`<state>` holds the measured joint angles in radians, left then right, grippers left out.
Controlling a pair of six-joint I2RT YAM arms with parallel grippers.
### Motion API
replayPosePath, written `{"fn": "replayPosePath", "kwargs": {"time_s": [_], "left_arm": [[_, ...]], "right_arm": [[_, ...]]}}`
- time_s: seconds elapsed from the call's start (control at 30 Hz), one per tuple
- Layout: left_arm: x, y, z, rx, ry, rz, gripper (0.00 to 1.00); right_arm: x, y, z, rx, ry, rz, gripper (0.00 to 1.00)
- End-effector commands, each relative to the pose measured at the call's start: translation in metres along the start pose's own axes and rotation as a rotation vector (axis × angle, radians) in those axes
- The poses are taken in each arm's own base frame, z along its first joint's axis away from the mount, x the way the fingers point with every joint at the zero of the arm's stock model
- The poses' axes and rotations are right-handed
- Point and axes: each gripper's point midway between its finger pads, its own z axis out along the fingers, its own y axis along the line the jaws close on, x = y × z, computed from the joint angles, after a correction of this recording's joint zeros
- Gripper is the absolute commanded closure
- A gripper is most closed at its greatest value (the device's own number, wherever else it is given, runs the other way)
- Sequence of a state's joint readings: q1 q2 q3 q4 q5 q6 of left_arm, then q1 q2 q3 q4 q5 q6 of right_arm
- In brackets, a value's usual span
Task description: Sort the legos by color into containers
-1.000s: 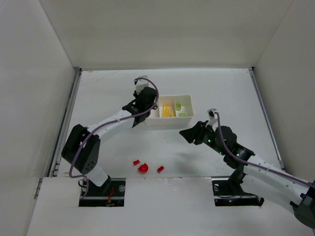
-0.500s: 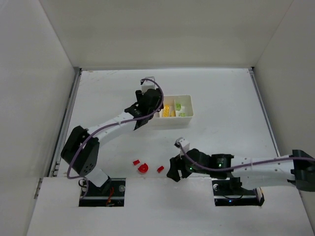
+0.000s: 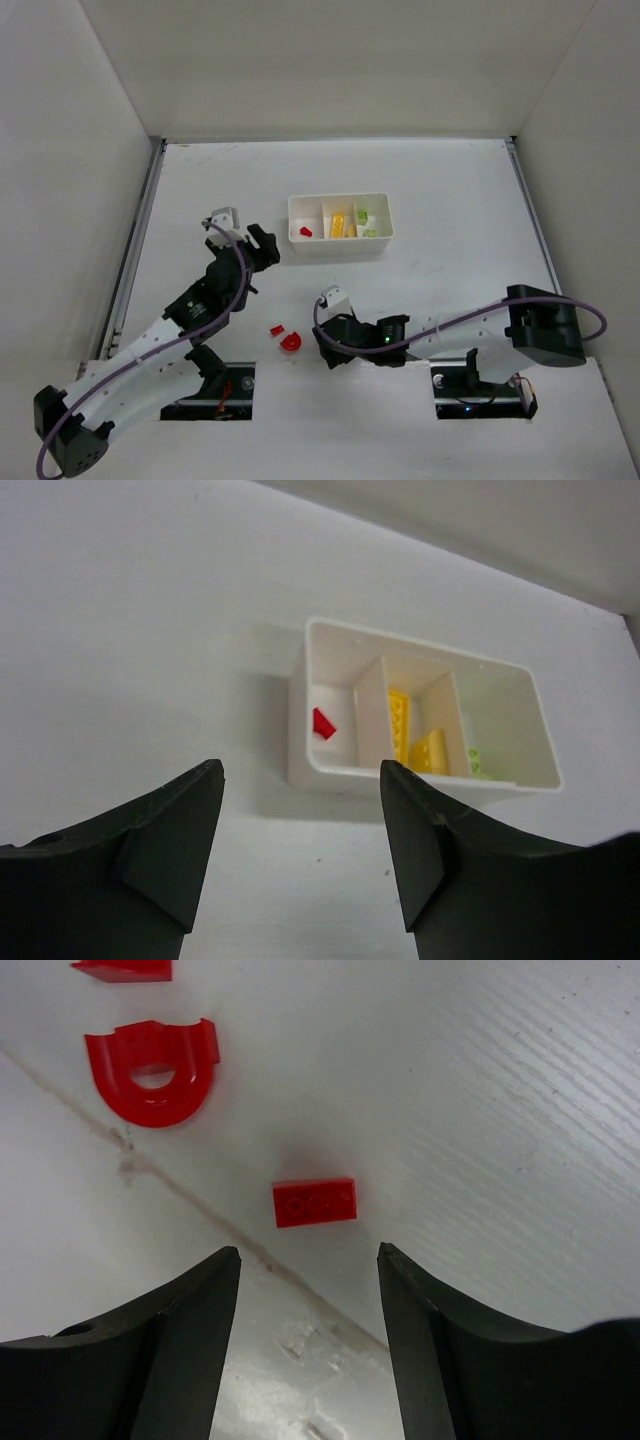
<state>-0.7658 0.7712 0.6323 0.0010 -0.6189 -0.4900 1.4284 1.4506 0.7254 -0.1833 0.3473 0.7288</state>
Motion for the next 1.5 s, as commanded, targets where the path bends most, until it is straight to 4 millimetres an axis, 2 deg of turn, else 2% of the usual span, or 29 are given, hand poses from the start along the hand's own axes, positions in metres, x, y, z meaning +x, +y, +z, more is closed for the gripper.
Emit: {"fn": "replayPosePath", "kwargs": {"time_s": [0.0,0.1,0.2,0.3,0.43,0.57,0.63,0.77,0.83,0.93,1.07,1.17,1.33,1.4,1.47], "left_arm": [[0.035,0.046,-0.018,-0.112,0.061,-0.023,0.39],[0.049,0.064,-0.03,-0.134,0.082,-0.061,0.39],[0.062,0.071,-0.037,-0.137,0.109,-0.081,0.39],[0.077,0.081,-0.041,-0.167,0.15,-0.07,0.39],[0.097,0.099,-0.046,-0.258,0.224,-0.041,0.4],[0.106,0.09,-0.052,-0.223,0.278,-0.048,0.4],[0.115,0.082,-0.055,-0.189,0.325,-0.058,0.4],[0.135,0.069,-0.064,-0.135,0.411,-0.066,0.41],[0.143,0.067,-0.067,-0.126,0.432,-0.064,0.41],[0.152,0.066,-0.071,-0.121,0.451,-0.052,0.41],[0.159,0.065,-0.074,-0.121,0.456,-0.035,0.41],[0.162,0.065,-0.076,-0.126,0.446,-0.031,0.41],[0.172,0.065,-0.079,-0.132,0.457,0.018,0.41],[0.173,0.064,-0.079,-0.133,0.453,0.036,0.41],[0.175,0.063,-0.08,-0.136,0.451,0.045,0.41]], "right_arm": [[-0.023,0.009,0.009,0.033,-0.076,-0.006,0.37],[-0.026,0.006,0.015,0.071,-0.086,-0.018,0.38],[-0.024,0.006,0.022,0.089,-0.075,-0.026,0.38],[-0.021,0.006,0.028,0.102,-0.064,-0.034,0.43],[-0.021,0.007,0.031,0.106,-0.059,-0.034,0.6],[-0.036,0.01,0.019,0.099,-0.103,-0.02,0.7],[-0.053,0.012,0.009,0.081,-0.145,-0.006,0.7],[-0.116,-0.003,-0.01,0.072,-0.261,0.047,0.7],[-0.158,-0.018,-0.019,0.08,-0.334,0.077,0.7],[-0.211,-0.042,-0.027,0.097,-0.415,0.124,0.7],[-0.264,-0.073,-0.018,0.136,-0.471,0.167,0.69],[-0.289,-0.076,0.0,0.115,-0.469,0.176,0.7],[-0.31,-0.078,0.024,0.129,-0.464,0.181,0.67],[-0.315,-0.08,0.031,0.136,-0.464,0.188,0.63],[-0.321,-0.081,0.034,0.139,-0.472,0.196,0.53]]}}
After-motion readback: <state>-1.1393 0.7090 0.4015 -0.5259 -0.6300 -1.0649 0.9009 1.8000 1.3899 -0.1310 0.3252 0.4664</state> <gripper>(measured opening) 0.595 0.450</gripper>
